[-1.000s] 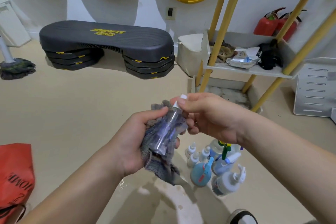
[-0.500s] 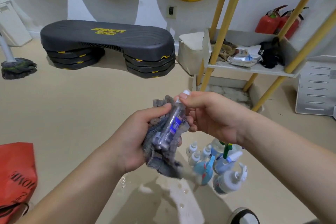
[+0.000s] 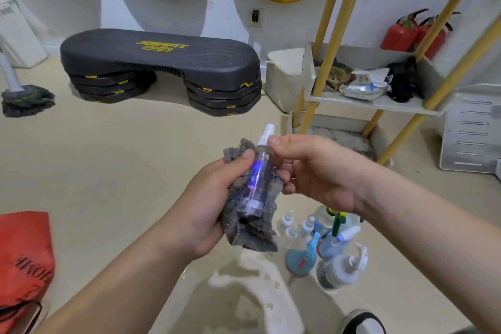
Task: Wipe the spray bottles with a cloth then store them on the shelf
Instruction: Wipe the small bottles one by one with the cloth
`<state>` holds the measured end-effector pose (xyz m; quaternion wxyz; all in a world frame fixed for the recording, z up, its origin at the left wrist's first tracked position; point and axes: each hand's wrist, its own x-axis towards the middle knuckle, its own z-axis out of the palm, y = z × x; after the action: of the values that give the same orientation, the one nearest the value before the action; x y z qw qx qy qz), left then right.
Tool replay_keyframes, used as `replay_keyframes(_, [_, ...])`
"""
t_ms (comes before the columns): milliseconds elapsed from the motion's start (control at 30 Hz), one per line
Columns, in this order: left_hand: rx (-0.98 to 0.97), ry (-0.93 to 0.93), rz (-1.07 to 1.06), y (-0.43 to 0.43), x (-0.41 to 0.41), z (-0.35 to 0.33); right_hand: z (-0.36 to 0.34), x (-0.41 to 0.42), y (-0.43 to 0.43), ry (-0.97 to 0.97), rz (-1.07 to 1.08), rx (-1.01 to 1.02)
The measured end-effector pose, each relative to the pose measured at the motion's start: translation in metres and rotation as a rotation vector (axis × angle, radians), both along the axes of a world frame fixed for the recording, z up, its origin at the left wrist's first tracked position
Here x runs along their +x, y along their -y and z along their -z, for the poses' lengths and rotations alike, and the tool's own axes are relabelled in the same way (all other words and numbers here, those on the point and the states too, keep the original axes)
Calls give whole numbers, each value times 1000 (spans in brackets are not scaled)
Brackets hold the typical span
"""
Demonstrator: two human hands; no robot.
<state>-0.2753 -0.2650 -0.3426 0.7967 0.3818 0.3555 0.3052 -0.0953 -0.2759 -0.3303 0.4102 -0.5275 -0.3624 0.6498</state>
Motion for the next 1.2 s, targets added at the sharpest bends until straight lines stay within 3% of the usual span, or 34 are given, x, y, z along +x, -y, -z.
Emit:
replay_keyframes(100, [-229, 43, 71, -2, -3, -4, 0, 0, 2, -10, -83, -3])
replay_keyframes(167, [-241, 47, 68, -2, -2, 0, -1, -2, 3, 25, -76, -10])
replay_keyframes(367, [204, -275, -103, 2, 8, 13, 1, -3, 0, 207, 119, 27])
replay_keyframes(667, [504, -525, -165, -4, 2, 21, 1, -4, 4, 202, 32, 94])
replay_keyframes(767, [595, -598, -330, -9, -1, 22, 4, -3, 4, 253, 24, 112])
replay_keyframes(867, [616, -444, -475, -10, -1, 12, 8, -4, 5, 314, 7, 134])
replay_keyframes(933, [674, -353, -406, -4, 1, 8, 12, -7, 4, 340, 5, 171])
replay_keyframes(1067, [680, -359, -93, 0, 1, 23, 18, -18, 6, 516, -42, 401])
replay_keyframes(1133, [615, -309, -116, -1, 0, 24, 18, -24, 10, 574, -26, 468])
replay_keyframes(1200, [676, -337, -163, -2, -3, 22, 18, -26, 14, 566, -1, 468])
